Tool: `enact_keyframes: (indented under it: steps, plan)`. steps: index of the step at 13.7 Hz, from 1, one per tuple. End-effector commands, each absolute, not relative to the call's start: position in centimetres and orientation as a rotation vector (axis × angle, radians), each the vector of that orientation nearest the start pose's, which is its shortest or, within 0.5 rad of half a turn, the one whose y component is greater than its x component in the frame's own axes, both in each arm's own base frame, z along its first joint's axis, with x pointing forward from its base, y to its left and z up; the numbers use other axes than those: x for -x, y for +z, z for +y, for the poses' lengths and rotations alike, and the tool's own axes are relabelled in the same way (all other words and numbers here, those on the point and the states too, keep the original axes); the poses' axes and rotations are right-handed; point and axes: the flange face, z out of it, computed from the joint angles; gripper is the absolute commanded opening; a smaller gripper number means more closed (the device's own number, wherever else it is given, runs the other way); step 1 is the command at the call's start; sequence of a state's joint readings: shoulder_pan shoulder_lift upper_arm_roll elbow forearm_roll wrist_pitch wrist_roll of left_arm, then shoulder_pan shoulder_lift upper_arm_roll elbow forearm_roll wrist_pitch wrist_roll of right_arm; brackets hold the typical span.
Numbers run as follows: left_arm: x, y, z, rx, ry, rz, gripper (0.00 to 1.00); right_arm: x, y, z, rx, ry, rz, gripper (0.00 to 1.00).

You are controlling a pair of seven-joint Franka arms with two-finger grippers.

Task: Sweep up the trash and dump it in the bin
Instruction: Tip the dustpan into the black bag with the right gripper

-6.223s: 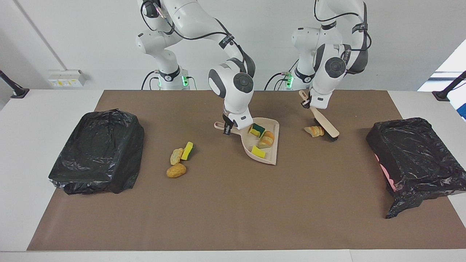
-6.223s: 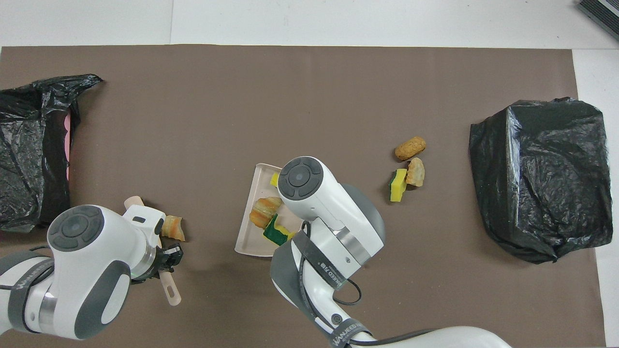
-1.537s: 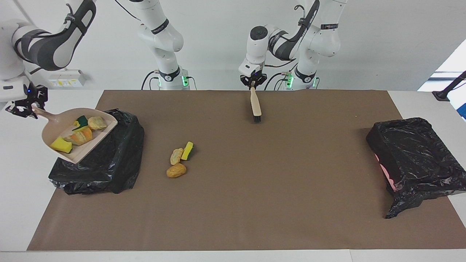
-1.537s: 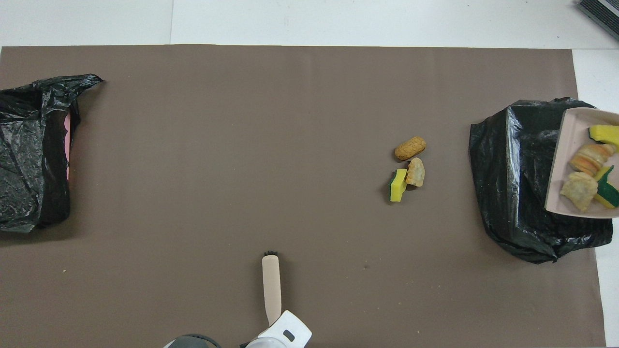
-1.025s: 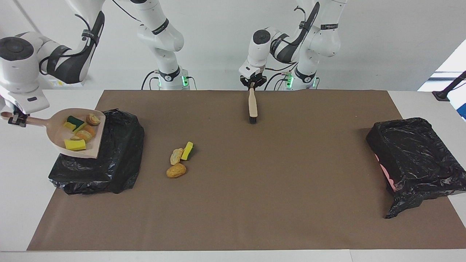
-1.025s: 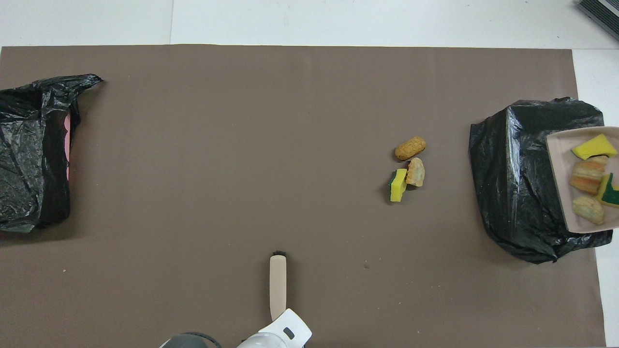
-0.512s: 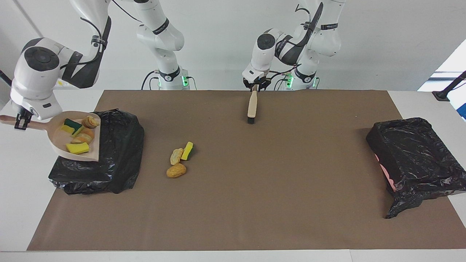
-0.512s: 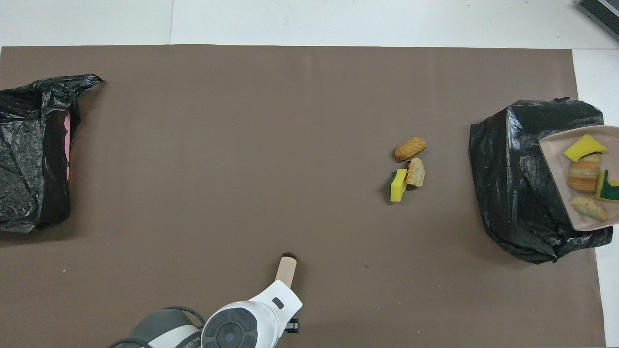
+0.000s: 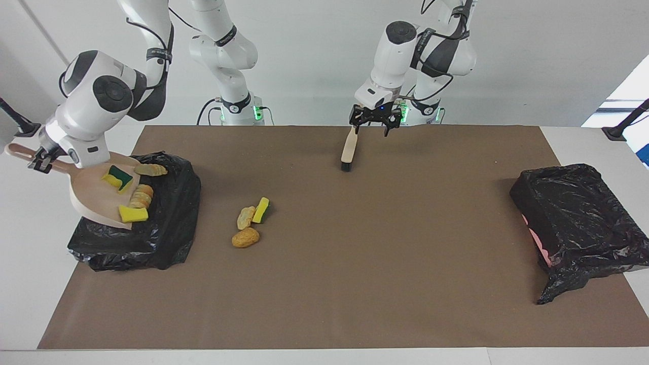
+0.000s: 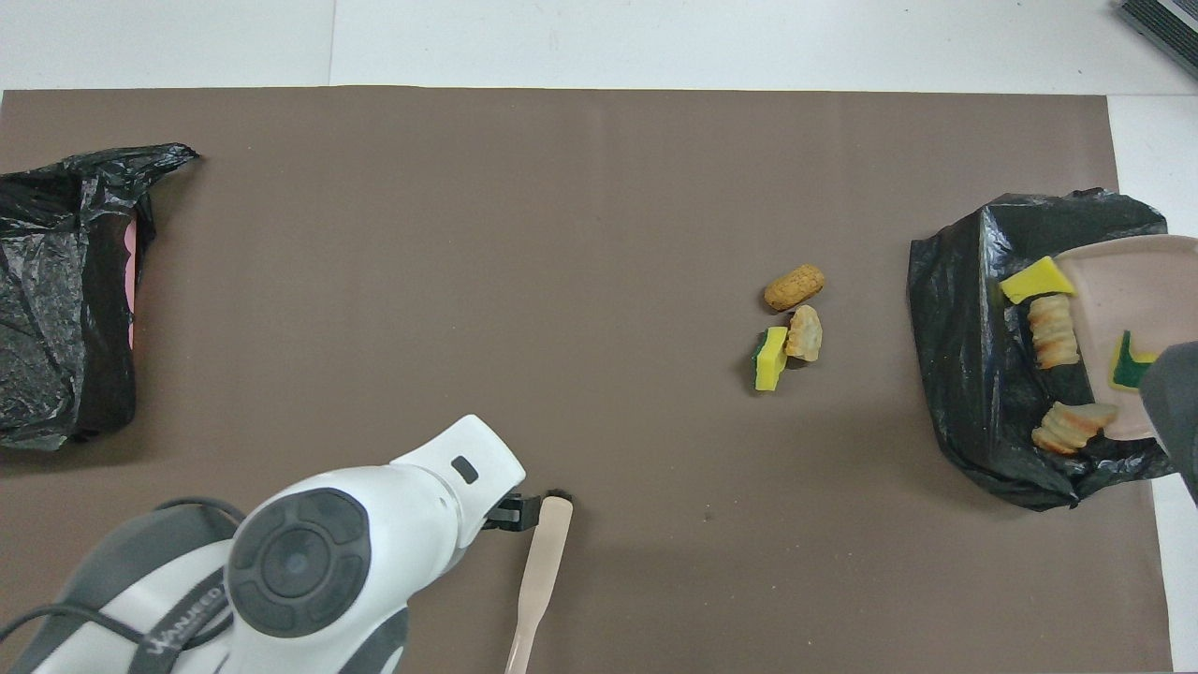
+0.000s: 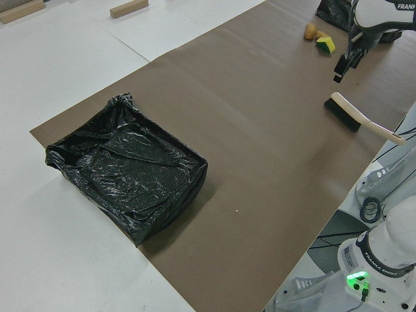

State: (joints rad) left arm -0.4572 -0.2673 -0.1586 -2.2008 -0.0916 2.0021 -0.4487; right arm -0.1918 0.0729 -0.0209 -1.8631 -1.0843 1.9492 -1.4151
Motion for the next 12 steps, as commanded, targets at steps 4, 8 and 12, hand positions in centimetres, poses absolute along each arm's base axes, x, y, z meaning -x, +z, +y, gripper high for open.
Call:
enact_keyframes:
  steps: [4,8,12]
  plan:
    - [-47.3,60.8,-21.0,3.102,-0.229,0.215,1.0,-55.3,52.7,-13.0,-1.423,-0.988,1.594,0.0]
    - [-50.0,67.1,-14.2,3.119,-0.217,0.322,1.0,-54.7,53.7,-11.6,-1.431,-1.018,1.534,0.0]
    - [-53.1,68.9,-11.3,3.166,-0.098,0.269,1.0,-53.9,55.8,-12.1,-1.452,-1.023,1.472,0.0]
